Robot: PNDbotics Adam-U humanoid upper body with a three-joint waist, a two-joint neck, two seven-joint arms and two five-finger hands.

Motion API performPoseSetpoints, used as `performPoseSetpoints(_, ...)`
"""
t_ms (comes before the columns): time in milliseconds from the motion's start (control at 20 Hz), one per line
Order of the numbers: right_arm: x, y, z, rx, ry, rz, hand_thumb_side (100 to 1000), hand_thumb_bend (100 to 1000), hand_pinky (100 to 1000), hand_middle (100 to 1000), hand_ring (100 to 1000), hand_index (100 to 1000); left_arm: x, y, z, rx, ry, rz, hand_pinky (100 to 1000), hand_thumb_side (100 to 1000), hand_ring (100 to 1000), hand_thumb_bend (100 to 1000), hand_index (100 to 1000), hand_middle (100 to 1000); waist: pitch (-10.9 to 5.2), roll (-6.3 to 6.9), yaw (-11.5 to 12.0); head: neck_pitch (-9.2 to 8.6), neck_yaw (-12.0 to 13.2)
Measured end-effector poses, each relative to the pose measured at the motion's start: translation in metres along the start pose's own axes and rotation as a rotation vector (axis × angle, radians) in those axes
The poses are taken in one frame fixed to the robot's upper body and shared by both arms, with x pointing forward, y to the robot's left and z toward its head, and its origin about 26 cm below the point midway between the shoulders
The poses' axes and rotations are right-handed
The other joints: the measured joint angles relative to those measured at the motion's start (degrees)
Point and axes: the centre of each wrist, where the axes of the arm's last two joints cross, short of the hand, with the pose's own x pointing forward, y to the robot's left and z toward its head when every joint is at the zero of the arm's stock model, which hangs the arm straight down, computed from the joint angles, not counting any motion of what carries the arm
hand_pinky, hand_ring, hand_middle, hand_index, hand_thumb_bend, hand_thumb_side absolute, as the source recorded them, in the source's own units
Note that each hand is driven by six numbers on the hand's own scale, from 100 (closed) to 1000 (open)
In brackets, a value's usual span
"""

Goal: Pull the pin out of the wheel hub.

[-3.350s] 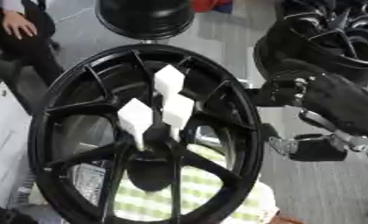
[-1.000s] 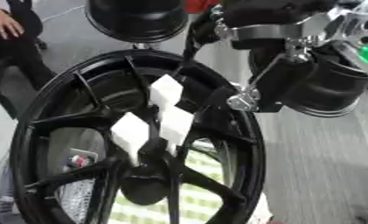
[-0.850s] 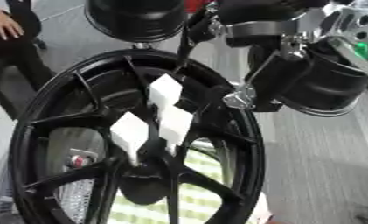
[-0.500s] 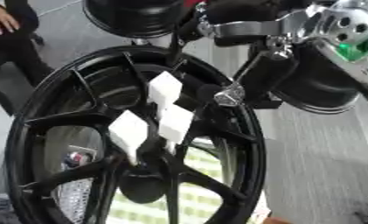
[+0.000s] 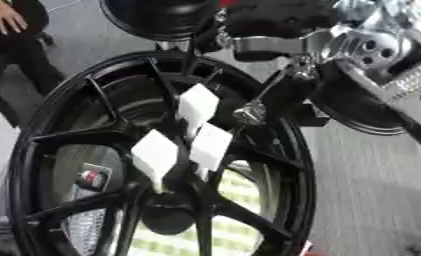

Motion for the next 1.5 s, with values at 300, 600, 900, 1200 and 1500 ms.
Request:
performPoseSetpoints(300,0.000,0.006,-0.002,-0.010,0.024,0.001,154,271,979,778,893,833,0.002,-0.001,-0.004,-0.010,-0.014,0.001,782,732,668,100,832,665,0.70,-0.61,1.23,-0.70,-0.60)
performPoseSetpoints(600,-0.001,0.011,-0.002,-0.007,0.051,-0.005,158,295,977,779,894,839,0.002,-0.001,-0.005,-0.016,-0.019,0.005,783,735,668,100,832,666,1.42,-0.86,1.80,-0.93,-1.19)
performPoseSetpoints(900,-0.001,0.015,-0.002,0.001,0.066,-0.007,136,307,977,780,895,839,0.002,-0.002,-0.005,-0.019,-0.019,0.006,784,737,668,100,833,666,1.91,-0.99,1.90,-0.92,-1.23)
performPoseSetpoints(1200,-0.002,0.017,-0.002,0.005,0.079,-0.015,110,300,974,777,894,837,0.003,-0.002,-0.006,-0.023,-0.024,0.006,785,739,668,100,833,667,2.25,-1.04,2.10,-0.92,-1.44)
performPoseSetpoints(1500,-0.002,0.019,-0.001,0.007,0.087,-0.018,100,321,975,781,894,839,0.003,-0.002,-0.007,-0.027,-0.026,0.006,786,739,669,100,833,667,2.35,-1.13,2.29,-1.14,-1.49)
